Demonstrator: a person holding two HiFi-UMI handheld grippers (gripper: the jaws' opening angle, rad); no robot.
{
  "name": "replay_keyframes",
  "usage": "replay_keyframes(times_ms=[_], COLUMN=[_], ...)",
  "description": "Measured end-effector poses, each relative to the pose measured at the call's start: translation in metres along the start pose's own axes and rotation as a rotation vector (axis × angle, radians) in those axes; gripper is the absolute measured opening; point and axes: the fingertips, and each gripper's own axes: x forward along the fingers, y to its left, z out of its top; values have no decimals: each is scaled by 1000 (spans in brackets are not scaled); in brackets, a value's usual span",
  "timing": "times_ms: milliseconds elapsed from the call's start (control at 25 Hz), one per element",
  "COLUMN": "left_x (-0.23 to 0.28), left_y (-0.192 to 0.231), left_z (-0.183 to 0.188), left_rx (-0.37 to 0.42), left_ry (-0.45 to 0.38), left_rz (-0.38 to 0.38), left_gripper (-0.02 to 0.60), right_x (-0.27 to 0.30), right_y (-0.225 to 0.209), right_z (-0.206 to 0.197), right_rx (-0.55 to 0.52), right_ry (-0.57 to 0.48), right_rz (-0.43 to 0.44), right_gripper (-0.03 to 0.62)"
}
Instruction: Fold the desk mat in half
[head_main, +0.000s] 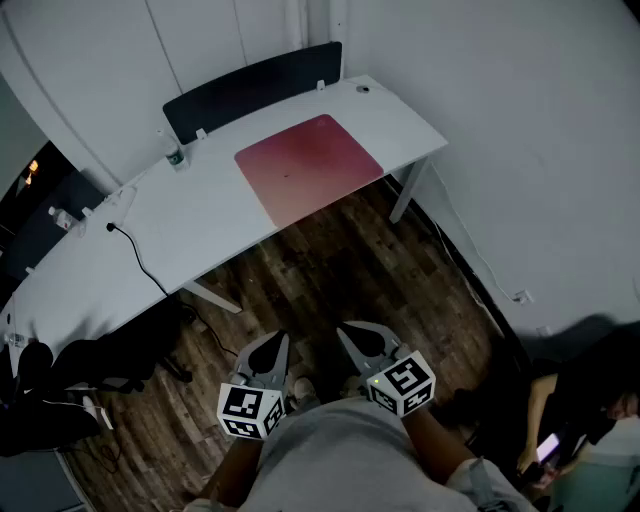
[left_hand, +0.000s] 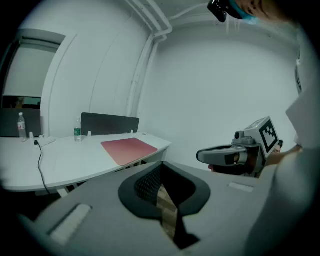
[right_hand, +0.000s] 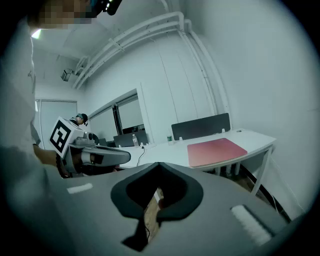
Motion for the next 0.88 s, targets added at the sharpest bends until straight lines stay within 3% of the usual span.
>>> replay_keyframes(times_ms=[320,520,880], left_x=[-2,-7,-23], left_y=[2,10,34], left_z=[-1,1,5], left_rx=[-3,-4,5], left_ry=[3,-5,-19], left_rz=[-2,-5,-36], left_gripper=[20,20,20], right_x=[3,6,22], right_y=[0,-2,13], right_z=[1,3,10], right_rx=[-5,63,44], right_ry=[0,-34,-51], right_rz=[6,-7,-51], right_gripper=[3,6,6])
